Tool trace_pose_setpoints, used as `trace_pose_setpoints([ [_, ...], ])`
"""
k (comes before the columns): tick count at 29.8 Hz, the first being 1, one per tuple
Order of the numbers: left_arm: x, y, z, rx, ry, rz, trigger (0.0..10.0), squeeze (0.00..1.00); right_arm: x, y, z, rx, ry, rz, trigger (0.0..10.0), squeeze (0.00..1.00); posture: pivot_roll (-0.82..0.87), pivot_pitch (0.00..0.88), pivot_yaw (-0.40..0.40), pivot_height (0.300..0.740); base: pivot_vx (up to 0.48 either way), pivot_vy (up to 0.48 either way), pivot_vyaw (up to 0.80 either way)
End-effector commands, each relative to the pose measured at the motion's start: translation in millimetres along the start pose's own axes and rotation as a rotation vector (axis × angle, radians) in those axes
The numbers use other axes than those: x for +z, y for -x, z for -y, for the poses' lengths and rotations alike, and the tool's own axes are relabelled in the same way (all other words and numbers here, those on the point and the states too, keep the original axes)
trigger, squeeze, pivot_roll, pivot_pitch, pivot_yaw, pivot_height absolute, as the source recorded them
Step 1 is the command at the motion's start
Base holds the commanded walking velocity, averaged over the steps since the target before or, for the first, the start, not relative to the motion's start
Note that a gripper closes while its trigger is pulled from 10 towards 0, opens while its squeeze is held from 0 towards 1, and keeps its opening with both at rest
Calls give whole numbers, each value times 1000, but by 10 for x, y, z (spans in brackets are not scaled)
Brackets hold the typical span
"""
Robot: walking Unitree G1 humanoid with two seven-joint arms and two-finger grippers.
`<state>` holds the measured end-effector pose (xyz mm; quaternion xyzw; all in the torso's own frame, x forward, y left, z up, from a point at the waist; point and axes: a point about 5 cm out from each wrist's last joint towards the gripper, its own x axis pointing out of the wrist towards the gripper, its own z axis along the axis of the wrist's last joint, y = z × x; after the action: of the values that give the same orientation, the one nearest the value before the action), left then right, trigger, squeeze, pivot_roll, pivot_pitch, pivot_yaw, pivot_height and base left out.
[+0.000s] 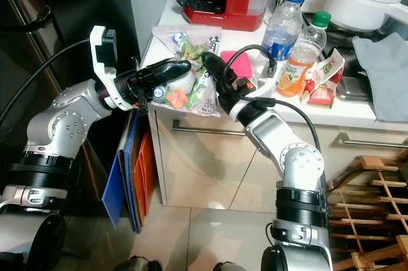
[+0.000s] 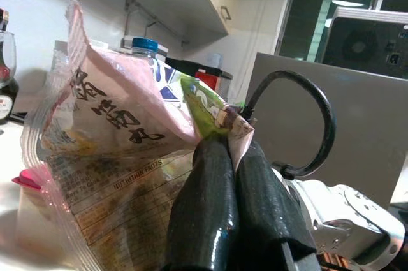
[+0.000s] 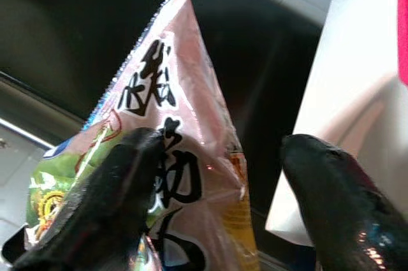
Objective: Restocking fridge
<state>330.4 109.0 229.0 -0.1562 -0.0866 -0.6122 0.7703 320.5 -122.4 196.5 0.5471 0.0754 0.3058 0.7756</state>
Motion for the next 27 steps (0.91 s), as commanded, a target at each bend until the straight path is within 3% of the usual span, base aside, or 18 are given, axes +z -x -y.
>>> trace_pose_setpoints([
  [1, 82, -59, 59, -52, -25, 27, 0, 0, -12, -3, -65, 40, -3, -19, 0, 0, -104, 0, -38, 740, 0, 0, 0],
  [5, 76, -49, 49, -44, -19, 30, 0, 0, -51, 26, -107, 73, -1, -57, 0, 0, -106, 0, -40, 740, 0, 0, 0],
  [6, 76, -38, 40, -37, -17, 31, 0, 0, -67, 54, -104, 73, 6, -86, 10000, 0, -108, 0, -40, 740, 0, 0, 0],
  [11, 90, -23, 25, -32, -17, 34, 0, 0, -55, 113, -84, 61, 74, -105, 10000, 0, -110, 0, -38, 740, 0, 0, 0],
  [12, 96, -23, 21, -31, -18, 34, 0, 0, -46, 122, -65, 47, 90, -99, 10000, 463, -110, 0, -38, 740, 0, 0, 0],
  [13, 105, -22, 15, -31, -20, 36, 0, 0, -35, 140, -34, 35, 91, -93, 10000, 1000, -111, 0, -38, 740, 0, 0, 0],
  [27, 131, -4, -10, -28, -25, 43, 0, 0, 13, 345, 7, 103, 18, -155, 10000, 1000, -114, 0, -38, 740, 0, 0, 0],
])
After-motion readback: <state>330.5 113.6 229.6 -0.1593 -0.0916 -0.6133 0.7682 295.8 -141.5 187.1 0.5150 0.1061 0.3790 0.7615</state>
